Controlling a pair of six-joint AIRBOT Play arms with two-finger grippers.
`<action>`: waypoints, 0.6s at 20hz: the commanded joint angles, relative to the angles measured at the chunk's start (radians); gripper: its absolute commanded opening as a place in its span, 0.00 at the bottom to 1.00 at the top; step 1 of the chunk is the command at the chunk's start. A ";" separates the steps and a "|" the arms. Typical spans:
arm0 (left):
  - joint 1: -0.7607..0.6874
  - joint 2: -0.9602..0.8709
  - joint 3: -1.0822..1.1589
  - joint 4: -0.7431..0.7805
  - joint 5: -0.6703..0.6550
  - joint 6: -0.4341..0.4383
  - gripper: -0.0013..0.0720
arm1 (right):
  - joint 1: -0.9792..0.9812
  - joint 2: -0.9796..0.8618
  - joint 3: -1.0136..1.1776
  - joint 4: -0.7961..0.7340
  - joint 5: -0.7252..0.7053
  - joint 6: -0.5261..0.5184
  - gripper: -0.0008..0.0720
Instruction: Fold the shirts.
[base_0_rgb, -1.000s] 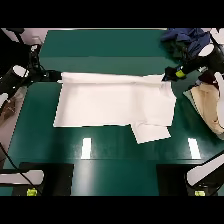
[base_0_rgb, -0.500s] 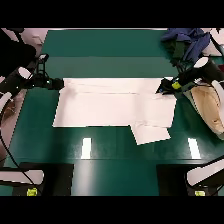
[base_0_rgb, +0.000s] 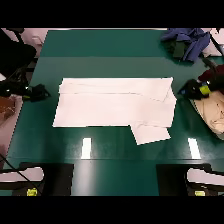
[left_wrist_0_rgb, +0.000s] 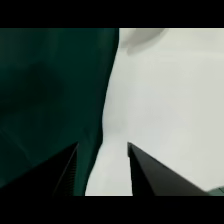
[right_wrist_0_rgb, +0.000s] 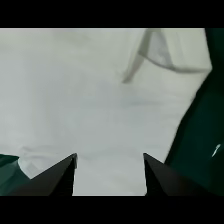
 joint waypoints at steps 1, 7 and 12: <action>0.087 0.011 -0.103 -0.072 -0.203 0.043 0.56 | -0.141 0.140 -0.322 0.132 -0.018 -0.102 0.71; 0.088 0.010 -0.270 0.039 -0.224 0.042 0.56 | -0.282 0.278 -0.580 0.141 -0.058 -0.190 0.71; 0.082 0.010 -0.318 0.025 -0.142 0.037 0.56 | -0.309 0.343 -0.581 0.138 -0.075 -0.192 0.71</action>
